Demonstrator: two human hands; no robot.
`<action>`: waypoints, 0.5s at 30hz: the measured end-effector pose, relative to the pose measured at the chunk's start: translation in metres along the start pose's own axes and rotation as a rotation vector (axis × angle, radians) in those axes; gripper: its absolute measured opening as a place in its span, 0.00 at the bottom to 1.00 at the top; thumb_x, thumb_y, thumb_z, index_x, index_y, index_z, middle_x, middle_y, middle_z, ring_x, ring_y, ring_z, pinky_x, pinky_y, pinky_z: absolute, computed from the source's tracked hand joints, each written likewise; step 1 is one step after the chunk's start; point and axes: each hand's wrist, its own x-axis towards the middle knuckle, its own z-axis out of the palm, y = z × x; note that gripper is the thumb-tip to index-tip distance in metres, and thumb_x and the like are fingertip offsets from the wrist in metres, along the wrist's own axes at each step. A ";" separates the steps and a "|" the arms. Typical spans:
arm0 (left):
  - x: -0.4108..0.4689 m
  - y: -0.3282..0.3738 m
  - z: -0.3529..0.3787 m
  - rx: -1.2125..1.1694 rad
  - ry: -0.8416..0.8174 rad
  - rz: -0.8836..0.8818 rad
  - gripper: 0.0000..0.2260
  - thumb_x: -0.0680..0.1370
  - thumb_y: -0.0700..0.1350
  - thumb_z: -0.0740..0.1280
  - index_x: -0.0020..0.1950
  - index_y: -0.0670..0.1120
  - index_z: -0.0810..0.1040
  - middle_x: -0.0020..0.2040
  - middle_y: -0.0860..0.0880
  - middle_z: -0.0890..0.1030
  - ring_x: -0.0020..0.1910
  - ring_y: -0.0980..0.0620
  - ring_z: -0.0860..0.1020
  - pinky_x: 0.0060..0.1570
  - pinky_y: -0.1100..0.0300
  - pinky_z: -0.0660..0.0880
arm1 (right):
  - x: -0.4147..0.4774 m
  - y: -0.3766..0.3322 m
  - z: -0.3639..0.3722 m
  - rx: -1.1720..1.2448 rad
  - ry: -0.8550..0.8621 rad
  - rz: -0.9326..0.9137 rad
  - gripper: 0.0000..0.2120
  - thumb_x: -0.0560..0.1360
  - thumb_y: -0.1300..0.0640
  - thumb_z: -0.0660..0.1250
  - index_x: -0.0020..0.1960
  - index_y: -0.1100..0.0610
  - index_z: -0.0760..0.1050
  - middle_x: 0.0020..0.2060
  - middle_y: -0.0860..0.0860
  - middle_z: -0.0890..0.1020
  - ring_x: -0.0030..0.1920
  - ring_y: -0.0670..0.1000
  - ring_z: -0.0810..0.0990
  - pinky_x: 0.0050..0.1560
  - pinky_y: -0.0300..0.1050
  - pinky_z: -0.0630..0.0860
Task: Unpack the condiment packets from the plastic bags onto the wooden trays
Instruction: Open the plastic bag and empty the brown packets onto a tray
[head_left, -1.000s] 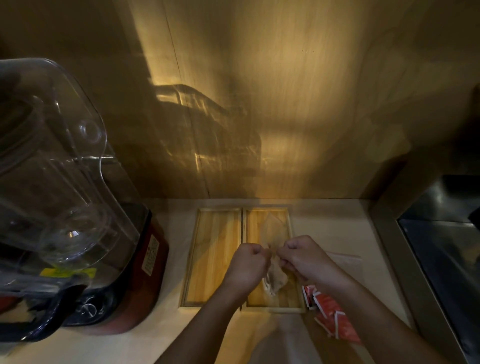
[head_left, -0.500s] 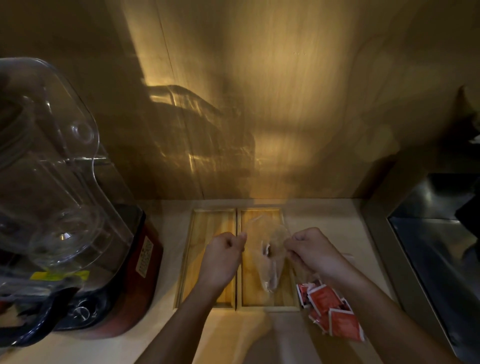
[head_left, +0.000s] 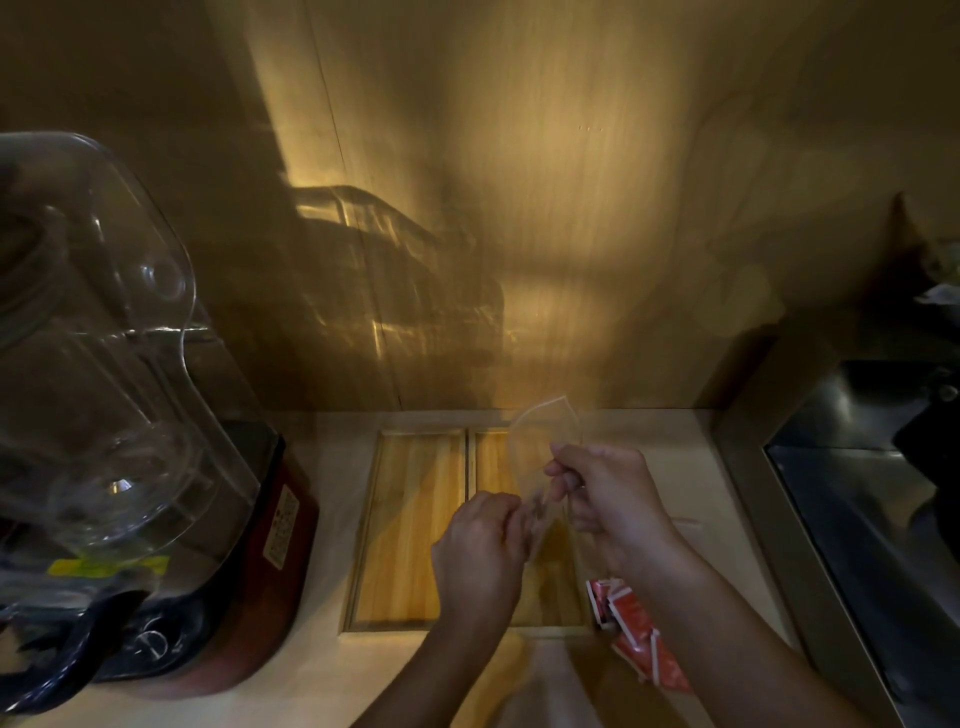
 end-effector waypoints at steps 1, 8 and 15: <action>0.003 -0.001 -0.002 -0.015 0.020 0.028 0.17 0.72 0.56 0.56 0.43 0.50 0.82 0.40 0.53 0.83 0.40 0.52 0.80 0.34 0.58 0.73 | -0.001 0.000 -0.002 0.001 -0.010 -0.015 0.11 0.76 0.58 0.63 0.37 0.62 0.76 0.22 0.53 0.73 0.15 0.41 0.66 0.15 0.32 0.60; 0.034 0.002 -0.027 -0.206 -0.021 0.041 0.06 0.76 0.45 0.65 0.44 0.48 0.82 0.39 0.58 0.80 0.41 0.56 0.80 0.41 0.55 0.79 | 0.021 0.025 -0.034 0.065 0.152 -0.132 0.10 0.75 0.61 0.63 0.37 0.61 0.76 0.28 0.54 0.74 0.28 0.49 0.69 0.31 0.42 0.64; 0.041 0.028 -0.055 -0.590 -0.205 -0.110 0.07 0.76 0.40 0.64 0.42 0.50 0.78 0.40 0.51 0.82 0.41 0.58 0.83 0.39 0.62 0.81 | 0.037 0.086 -0.054 0.133 -0.200 0.177 0.20 0.69 0.66 0.69 0.61 0.63 0.72 0.49 0.57 0.79 0.44 0.49 0.78 0.39 0.41 0.73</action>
